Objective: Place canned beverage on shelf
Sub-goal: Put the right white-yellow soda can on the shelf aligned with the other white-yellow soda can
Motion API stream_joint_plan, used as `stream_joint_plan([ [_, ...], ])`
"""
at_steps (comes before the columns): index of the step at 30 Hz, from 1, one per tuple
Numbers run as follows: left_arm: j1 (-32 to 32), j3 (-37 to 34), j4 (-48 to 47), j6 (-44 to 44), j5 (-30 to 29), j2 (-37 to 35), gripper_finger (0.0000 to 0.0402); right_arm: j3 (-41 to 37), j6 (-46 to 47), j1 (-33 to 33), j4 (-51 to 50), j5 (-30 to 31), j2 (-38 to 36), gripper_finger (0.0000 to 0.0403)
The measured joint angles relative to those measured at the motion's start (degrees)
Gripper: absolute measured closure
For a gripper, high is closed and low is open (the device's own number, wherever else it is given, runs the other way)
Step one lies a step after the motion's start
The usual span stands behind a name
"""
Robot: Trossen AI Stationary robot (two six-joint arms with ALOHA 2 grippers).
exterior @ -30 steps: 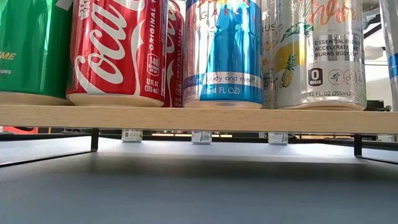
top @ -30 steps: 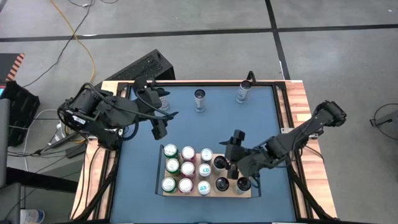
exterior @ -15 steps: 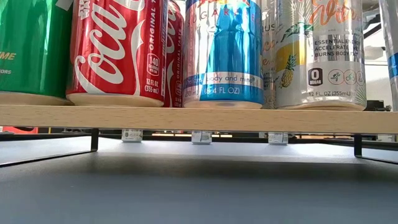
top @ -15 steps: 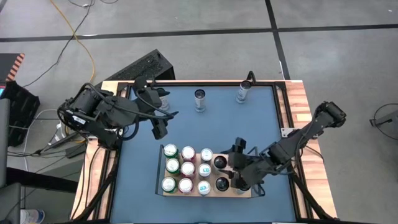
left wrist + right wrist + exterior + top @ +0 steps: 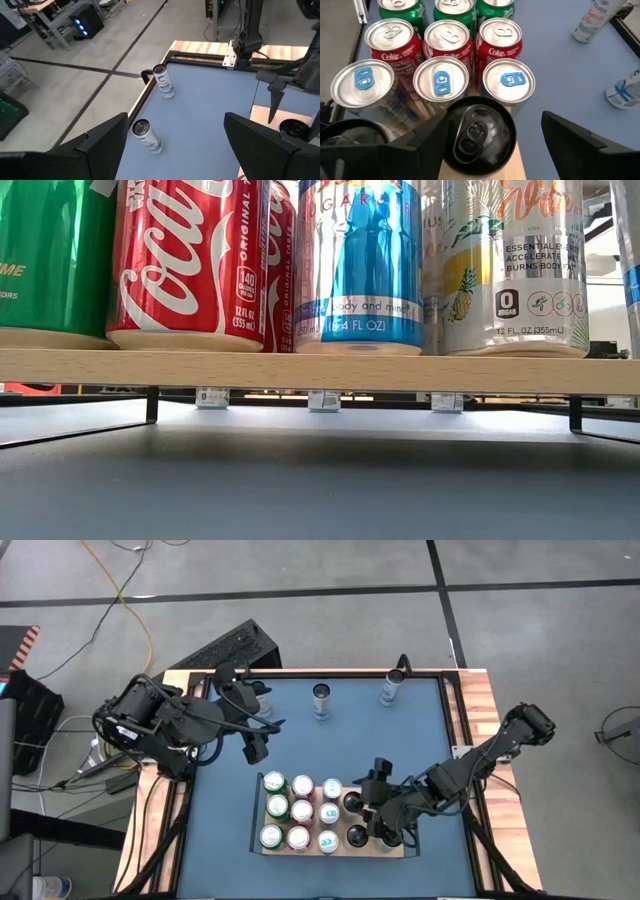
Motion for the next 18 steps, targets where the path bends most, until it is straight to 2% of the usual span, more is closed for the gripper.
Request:
stream_joint_plan([
  [18,0.0,0.0,-0.4,0.0,-0.8,0.0,0.0086,0.5,-2.8,0.8,1.7,-0.7,-0.2,0.0102],
])
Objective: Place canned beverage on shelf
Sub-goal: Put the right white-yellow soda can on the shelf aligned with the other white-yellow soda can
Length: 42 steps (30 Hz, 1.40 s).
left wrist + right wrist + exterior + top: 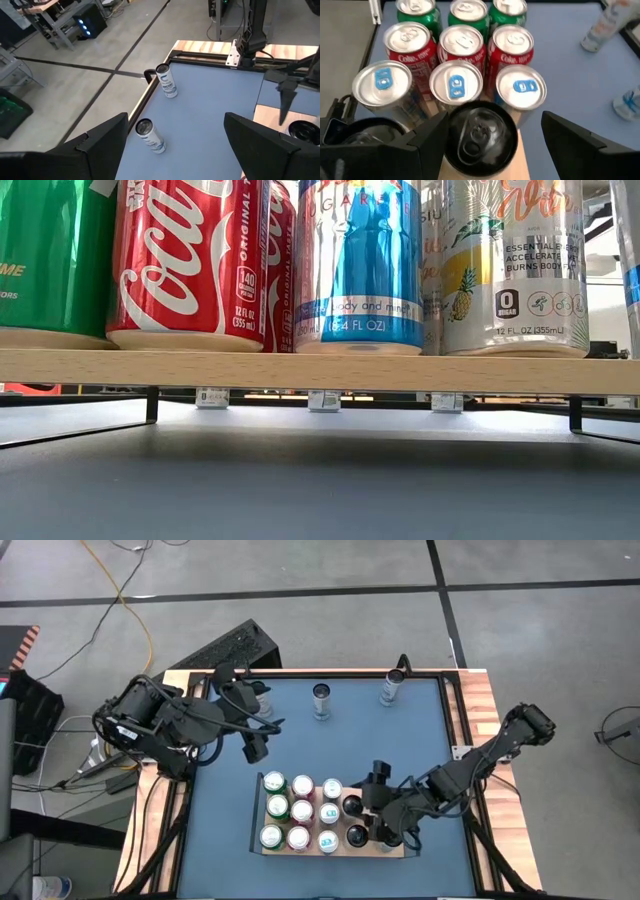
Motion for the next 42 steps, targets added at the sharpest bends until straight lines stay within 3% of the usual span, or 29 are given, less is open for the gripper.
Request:
stream_joint_plan([
  [42,0.0,0.0,0.0,-1.7,-0.7,0.0,0.0086,2.1,-0.3,-1.1,-8.8,-3.4,0.0,0.0102],
])
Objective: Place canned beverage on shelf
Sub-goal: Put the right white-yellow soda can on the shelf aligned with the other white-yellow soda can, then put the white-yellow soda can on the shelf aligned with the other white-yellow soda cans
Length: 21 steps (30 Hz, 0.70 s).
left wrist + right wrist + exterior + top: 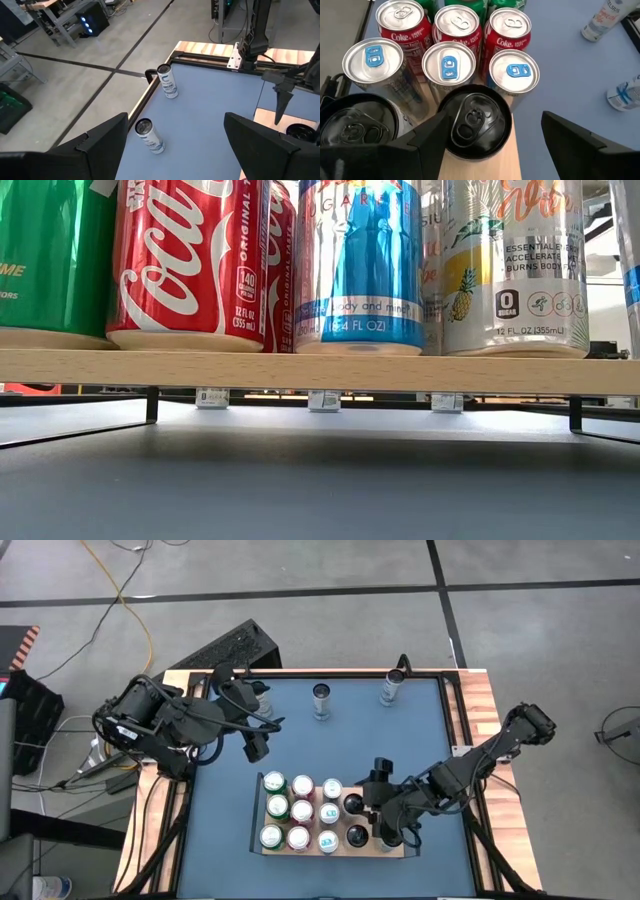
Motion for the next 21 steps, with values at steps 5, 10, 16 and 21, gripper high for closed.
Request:
stream_joint_plan([
  [5,0.0,0.0,0.0,0.6,0.0,0.0,0.0086,0.0,0.0,0.5,-0.9,0.0,-0.2,0.0102],
  [10,0.3,0.0,0.0,0.6,0.0,0.0,0.0086,0.3,0.0,1.4,-1.8,0.4,-0.2,0.0102],
  [16,0.4,0.0,2.0,3.5,0.0,0.0,0.0086,6.4,-1.3,3.0,-8.3,2.7,-0.7,0.0102],
  [21,0.4,0.0,4.8,7.6,0.0,0.0,0.0086,16.2,0.2,5.6,-16.8,6.7,-0.8,0.0102],
])
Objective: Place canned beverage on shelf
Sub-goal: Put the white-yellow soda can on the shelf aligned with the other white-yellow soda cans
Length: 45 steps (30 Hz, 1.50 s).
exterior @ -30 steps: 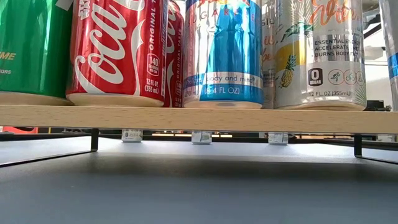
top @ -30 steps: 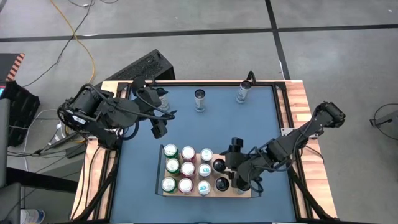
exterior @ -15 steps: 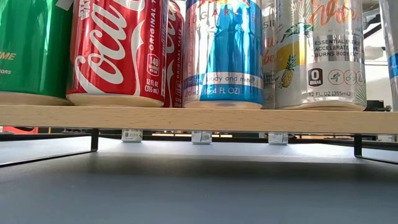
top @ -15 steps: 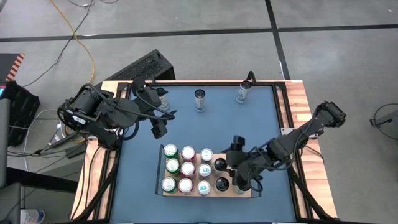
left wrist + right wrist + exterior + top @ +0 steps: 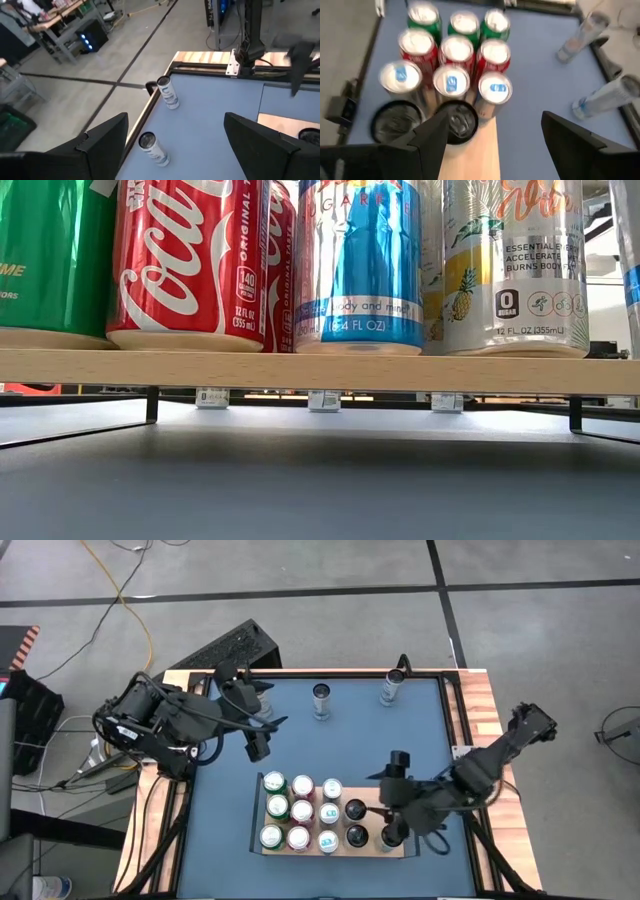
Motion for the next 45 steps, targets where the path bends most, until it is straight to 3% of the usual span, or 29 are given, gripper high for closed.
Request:
stream_joint_plan([
  [5,0.0,0.0,1.4,3.2,0.3,0.0,0.0086,10.2,-0.4,4.6,-1.9,5.7,0.0,0.0102],
  [9,0.0,0.0,8.8,8.0,4.7,-1.0,0.0086,16.1,-0.3,9.4,-3.3,12.3,-0.2,0.0102],
  [15,-0.1,0.0,11.9,8.2,5.6,-1.5,0.0086,17.8,-1.2,15.1,-3.0,22.9,-0.1,0.0102],
  [25,0.0,0.0,15.9,6.7,9.6,-3.3,0.0086,17.8,-3.1,21.0,5.0,27.6,0.0,0.0102],
  [28,0.3,0.0,18.1,7.1,12.7,-3.9,0.0086,17.8,-7.9,23.7,10.7,31.4,-0.3,0.0102],
  [32,0.4,0.0,18.1,8.1,12.2,-5.0,0.0086,17.8,-17.6,27.5,19.1,37.9,-1.3,0.0102],
  [39,0.4,0.0,17.8,7.9,11.5,-7.2,0.0086,17.8,-36.8,37.1,28.0,54.4,-6.1,0.0102],
  [45,0.2,0.0,16.0,6.7,10.6,-8.8,0.0086,17.8,-39.1,39.1,25.9,54.4,-11.0,0.0102],
])
